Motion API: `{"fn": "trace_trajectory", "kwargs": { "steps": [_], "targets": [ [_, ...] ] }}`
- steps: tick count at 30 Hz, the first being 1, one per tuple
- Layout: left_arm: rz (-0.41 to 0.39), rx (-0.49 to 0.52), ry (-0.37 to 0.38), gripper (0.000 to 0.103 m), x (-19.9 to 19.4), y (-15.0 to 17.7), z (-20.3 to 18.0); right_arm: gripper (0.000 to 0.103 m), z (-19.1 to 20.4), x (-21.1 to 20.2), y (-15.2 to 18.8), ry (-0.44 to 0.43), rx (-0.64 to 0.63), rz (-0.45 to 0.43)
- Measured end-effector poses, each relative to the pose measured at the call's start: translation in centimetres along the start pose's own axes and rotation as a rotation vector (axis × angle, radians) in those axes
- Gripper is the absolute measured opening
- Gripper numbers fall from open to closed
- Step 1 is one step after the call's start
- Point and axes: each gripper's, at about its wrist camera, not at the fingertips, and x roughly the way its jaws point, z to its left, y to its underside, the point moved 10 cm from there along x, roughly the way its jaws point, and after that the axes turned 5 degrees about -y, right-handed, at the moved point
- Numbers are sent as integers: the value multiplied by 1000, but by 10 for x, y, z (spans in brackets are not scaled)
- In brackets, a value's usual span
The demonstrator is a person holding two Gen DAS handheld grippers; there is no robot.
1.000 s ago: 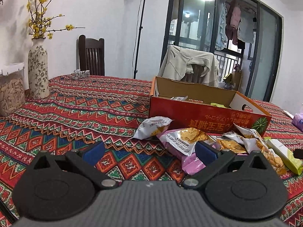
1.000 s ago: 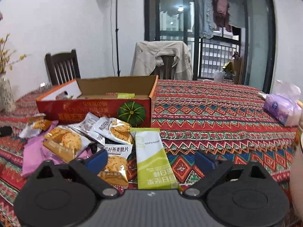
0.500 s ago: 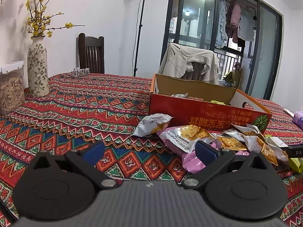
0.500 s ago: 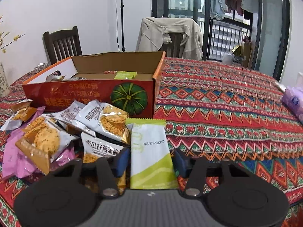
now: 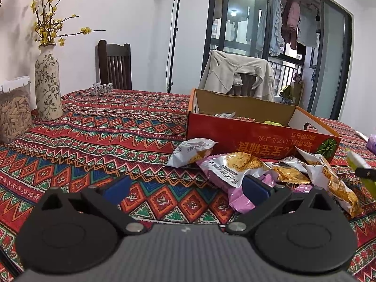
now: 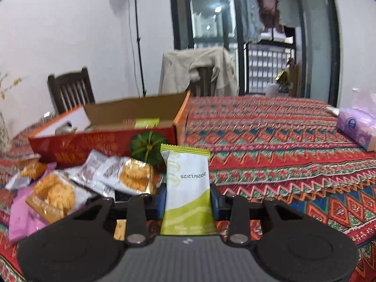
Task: Organize snacks
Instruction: 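Grasp another green-and-white bar pack with the right gripper, then grasp a white printed sachet with the left gripper while the right holds the bar pack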
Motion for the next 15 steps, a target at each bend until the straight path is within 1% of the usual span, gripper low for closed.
{"fn": "trace_trajectory", "kwargs": {
  "steps": [5,9,13,15],
  "targets": [
    [9,10,-6,103,-1,-6,0,35,-6,-5,-2,20,6,-19],
    [-11,60,5,103,-2,-27,-7,36,-8,-8,-3,24,13,-30],
    [13,116,10,103,16,-47,-14,36,-11,-9,-3,40,30,-37],
    [45,133,9,103,30,-51,-18,36,-12,-6,-4,44,37,-38]
  ]
}}
